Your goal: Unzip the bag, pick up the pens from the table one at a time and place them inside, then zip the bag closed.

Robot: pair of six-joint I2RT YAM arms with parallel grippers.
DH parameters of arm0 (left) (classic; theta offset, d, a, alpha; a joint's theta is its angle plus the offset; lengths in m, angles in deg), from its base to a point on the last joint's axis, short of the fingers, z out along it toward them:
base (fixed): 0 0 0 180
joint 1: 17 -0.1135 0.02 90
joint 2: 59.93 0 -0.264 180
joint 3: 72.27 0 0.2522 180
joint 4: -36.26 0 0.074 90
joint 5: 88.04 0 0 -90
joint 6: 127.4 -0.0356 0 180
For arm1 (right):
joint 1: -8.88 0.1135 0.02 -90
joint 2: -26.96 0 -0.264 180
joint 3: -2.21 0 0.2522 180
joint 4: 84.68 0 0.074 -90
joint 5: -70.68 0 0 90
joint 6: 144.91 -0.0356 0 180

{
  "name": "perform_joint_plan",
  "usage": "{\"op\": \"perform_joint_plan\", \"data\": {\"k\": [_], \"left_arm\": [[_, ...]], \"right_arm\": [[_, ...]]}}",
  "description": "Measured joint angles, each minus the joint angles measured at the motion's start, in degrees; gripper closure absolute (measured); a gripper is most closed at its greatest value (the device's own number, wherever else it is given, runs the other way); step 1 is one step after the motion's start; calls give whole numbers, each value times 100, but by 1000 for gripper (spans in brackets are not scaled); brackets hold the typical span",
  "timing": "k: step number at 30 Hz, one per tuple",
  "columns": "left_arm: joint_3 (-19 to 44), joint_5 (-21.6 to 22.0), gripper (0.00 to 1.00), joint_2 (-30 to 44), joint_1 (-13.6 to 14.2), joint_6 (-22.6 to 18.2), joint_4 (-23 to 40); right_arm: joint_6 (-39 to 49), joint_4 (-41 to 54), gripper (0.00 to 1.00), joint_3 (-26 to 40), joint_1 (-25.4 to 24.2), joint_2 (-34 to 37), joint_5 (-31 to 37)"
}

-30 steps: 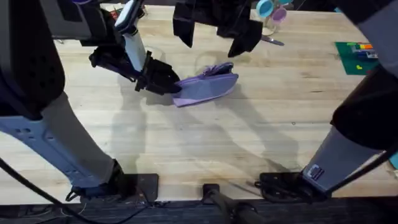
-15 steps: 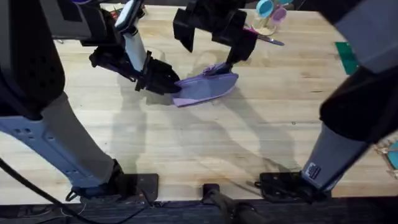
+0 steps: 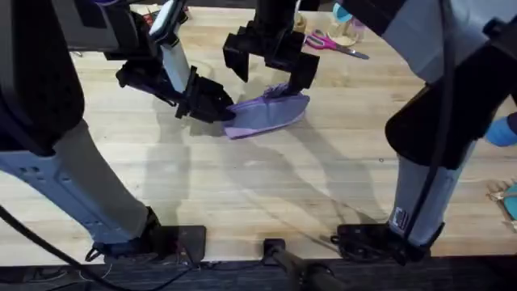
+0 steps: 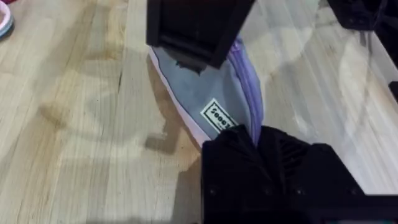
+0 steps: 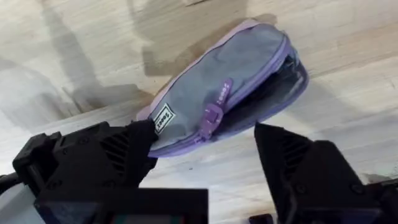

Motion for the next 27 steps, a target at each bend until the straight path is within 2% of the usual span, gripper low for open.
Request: {"op": "perform_joint_plan", "data": {"k": [17, 27], "left_arm": [[0, 0, 959, 0, 0, -2, -2], [0, 0, 959, 0, 0, -2, -2]], "right_arm": [[-5, -20, 66, 0, -9, 0, -121], [-5, -22, 153, 0, -9, 155, -245]]}}
